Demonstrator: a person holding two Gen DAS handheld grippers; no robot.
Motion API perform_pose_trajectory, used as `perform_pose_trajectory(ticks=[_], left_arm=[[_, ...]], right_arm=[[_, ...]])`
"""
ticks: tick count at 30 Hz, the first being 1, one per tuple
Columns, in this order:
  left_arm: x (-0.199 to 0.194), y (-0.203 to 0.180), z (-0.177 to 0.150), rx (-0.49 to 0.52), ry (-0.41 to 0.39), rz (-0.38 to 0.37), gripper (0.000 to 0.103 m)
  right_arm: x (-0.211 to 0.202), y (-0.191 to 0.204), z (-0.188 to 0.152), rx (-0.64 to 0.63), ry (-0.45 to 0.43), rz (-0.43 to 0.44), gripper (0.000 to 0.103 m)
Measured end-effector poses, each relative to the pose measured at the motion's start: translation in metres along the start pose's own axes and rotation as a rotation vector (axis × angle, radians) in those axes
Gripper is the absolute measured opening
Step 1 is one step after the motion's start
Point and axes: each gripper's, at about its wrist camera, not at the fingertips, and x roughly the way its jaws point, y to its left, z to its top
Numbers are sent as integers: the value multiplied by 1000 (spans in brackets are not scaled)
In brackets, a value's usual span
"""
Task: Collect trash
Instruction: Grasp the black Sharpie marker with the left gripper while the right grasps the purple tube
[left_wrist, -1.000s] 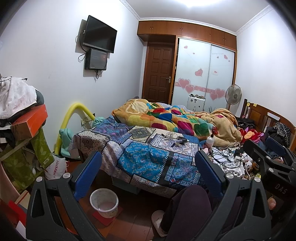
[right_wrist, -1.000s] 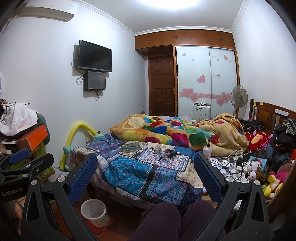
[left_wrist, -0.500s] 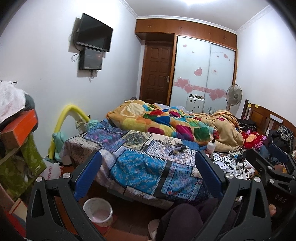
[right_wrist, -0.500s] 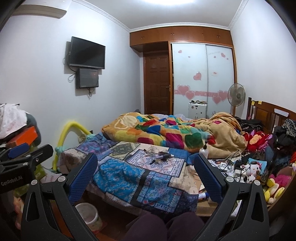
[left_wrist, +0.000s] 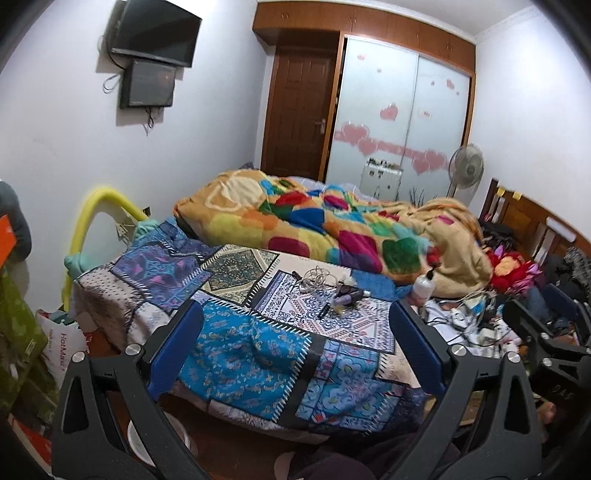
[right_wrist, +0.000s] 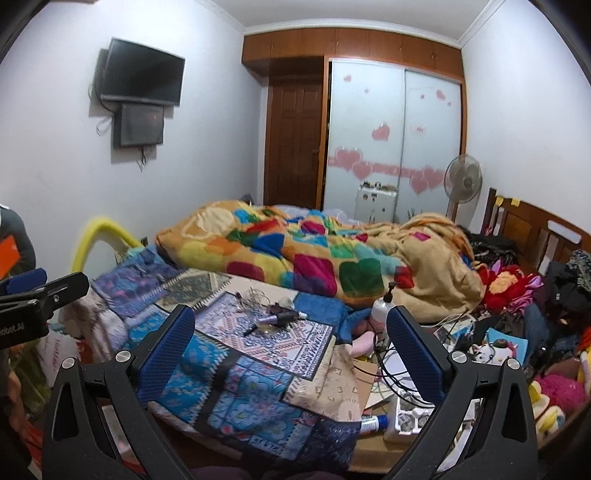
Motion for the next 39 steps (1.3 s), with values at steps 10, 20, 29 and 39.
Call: perform_pose_trajectory(ticks=[10,20,29,39], left_arm=[[146,-5,-5,-31,136,-19,80],[264,-9,-25,-4,257,-14,76],[316,-11,-42,-13,317,-42,76],[342,-4,-64,-6,361,-32,76]], right_arm=[[114,-37,-11,36,168,63,103],[224,-39,-21,51,275,149,94],[314,-42,-33,258,434,348,85],[372,-31,-56,362,573,367,59]])
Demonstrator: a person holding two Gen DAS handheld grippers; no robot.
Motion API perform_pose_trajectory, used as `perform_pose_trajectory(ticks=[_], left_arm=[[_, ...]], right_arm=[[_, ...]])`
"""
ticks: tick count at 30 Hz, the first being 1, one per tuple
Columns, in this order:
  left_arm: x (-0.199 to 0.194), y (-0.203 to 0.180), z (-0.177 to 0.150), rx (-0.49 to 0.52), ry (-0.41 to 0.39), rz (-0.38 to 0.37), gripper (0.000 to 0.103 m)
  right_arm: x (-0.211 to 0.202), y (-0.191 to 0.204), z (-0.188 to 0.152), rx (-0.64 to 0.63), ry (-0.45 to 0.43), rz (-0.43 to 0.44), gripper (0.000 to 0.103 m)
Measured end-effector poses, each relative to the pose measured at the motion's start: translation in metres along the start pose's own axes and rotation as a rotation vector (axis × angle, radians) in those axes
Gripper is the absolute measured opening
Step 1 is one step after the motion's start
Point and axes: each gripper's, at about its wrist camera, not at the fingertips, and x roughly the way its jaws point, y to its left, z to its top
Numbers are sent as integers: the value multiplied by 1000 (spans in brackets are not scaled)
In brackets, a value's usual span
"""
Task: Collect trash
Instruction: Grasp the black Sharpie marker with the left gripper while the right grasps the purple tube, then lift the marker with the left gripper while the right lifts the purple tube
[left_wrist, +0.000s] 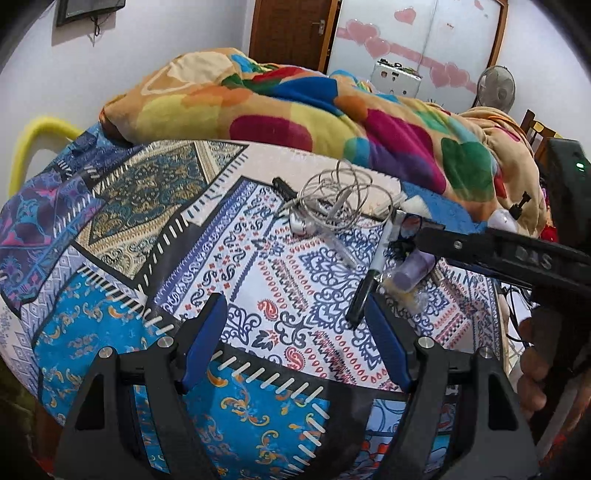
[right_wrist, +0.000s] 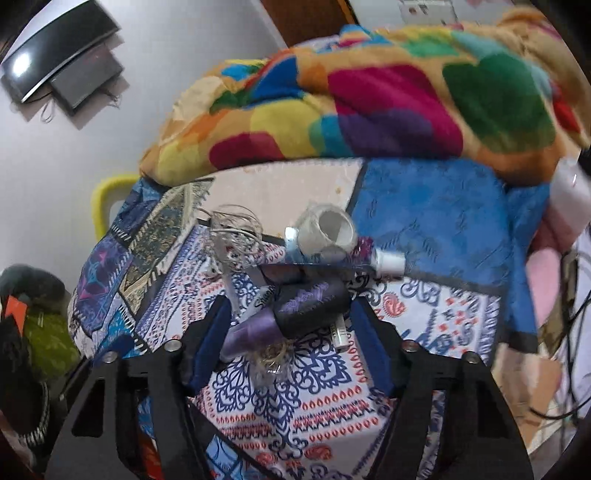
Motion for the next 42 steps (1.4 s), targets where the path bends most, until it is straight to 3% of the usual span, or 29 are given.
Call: perform_pose_trajectory(ticks=[4,11,16,19,23,24,28,32,42], left_arm=[[7,-2,-2,23,19,-19,76],[23,-9,1,62,61,-84,75],[34,-23,6,118,84,-131,40],[42,-32,8,151,96,-144,30],[49,-44,8,188,98,-149,24],[49,-46,7,198,100,-147,16],[41,-45,-1,193,84,-122,13],[29,-35,-14,165,93,-105,13],[1,-31,-46,175,128,-93,13]], right_arm=[[8,-10,1,83,9,22,56],[10,-5,5,48,18,31,44],[-5,0,1,-43,-19,-19,44],[-13,1,-2,-112,-18,-54,44],[-19,-1,-5,-224,-4,-133,44],[-19,-1,-6,-255,5,-154,44],[-17,2,-13,-351,37,-189,44],[-13,4,-24,-410,80,-170,44],[-10,9,-47,-346,84,-148,44]])
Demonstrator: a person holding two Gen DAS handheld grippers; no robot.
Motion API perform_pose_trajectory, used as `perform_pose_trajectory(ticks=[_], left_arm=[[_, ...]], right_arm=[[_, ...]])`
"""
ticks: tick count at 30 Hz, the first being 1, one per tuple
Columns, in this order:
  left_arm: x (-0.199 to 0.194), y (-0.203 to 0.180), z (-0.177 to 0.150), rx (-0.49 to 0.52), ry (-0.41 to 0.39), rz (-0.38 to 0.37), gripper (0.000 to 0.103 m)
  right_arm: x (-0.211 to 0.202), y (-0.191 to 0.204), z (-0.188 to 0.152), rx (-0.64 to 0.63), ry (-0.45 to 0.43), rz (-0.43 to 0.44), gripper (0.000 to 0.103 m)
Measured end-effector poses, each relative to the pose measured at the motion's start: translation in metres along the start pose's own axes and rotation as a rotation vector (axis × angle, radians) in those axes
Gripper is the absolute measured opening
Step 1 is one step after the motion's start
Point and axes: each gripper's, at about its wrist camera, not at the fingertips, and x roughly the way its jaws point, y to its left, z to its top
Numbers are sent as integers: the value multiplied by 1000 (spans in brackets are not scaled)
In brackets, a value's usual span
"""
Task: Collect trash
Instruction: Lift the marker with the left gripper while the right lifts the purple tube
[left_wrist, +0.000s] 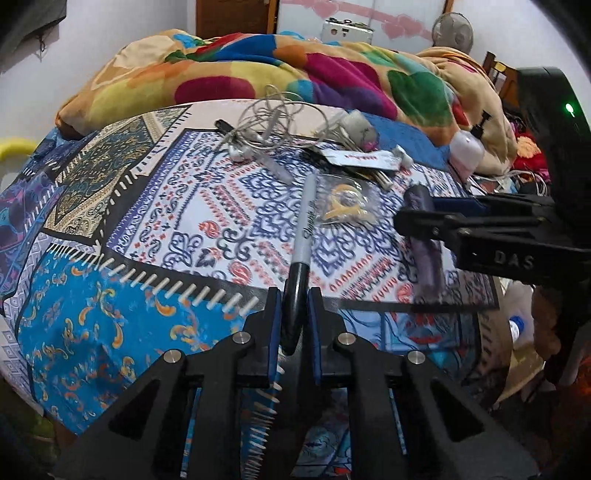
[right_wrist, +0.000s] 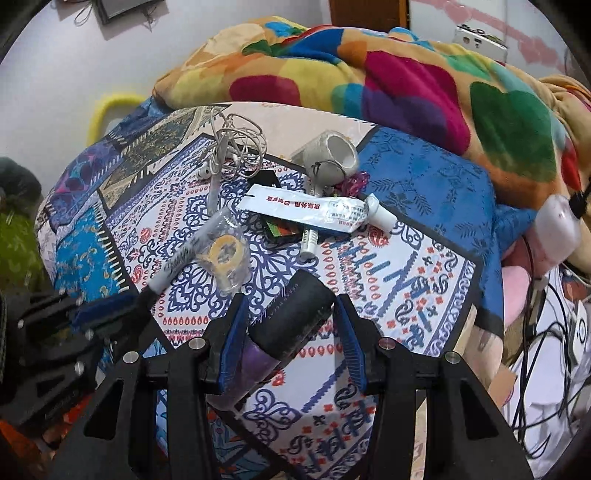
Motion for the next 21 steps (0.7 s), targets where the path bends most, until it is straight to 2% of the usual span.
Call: perform_pose_trajectory(ticks=[6,13,17,21], left_arm=[[7,-4,6,7,-12,-17,14],[15,-7,16,29,-19,-14,17],[16,-5,16,10,-12,-28,17],[16,-1,17,-21,-13,-41,17]], right_arm=[[-6,1,-10,109,-17,18,45],[-4,18,-15,37,-38,-117,45],[-9,9,-19,32,-32,-134,44],[-21,-10,-17,66,-58,-109,45]])
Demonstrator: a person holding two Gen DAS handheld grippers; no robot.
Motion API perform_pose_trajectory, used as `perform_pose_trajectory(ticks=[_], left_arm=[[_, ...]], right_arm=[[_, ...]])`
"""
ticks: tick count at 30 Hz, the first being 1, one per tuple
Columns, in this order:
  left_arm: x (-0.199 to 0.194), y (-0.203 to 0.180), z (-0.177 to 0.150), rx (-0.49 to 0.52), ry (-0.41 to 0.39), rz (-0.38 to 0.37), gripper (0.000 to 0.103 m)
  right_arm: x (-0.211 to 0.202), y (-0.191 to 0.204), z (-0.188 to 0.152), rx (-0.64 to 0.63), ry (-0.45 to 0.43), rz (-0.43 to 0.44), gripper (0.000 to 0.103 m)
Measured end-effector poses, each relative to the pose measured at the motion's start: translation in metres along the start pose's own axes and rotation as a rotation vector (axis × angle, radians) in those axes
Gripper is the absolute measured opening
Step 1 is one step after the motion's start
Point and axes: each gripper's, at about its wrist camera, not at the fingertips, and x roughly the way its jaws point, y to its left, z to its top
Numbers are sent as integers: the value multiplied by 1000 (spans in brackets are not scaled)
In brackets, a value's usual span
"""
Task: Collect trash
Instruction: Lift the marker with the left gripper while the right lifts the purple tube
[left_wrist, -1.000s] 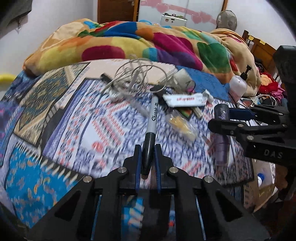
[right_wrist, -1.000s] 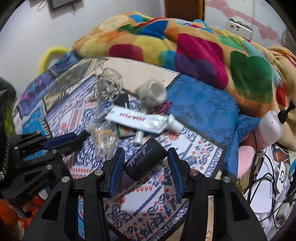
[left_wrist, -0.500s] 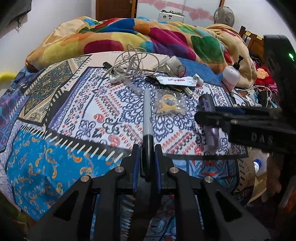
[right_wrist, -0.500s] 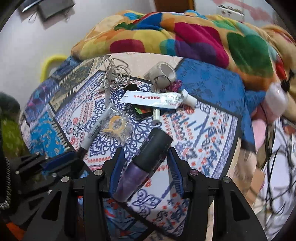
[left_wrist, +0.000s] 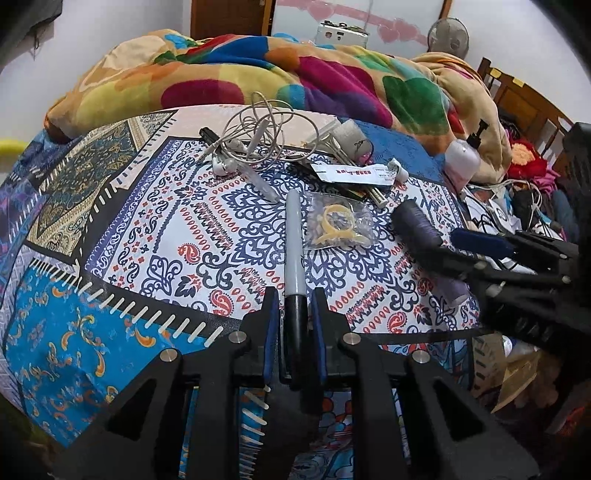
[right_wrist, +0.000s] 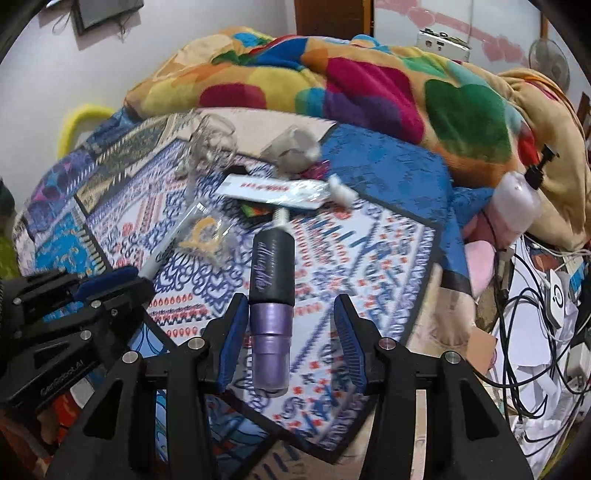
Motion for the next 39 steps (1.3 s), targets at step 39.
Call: perform_pose_trajectory(ticks=[39], left_arm=[[-151,-16,5,-43,-129,81,14]], right_arm=[[-128,54,18,-86,-208,77,25]])
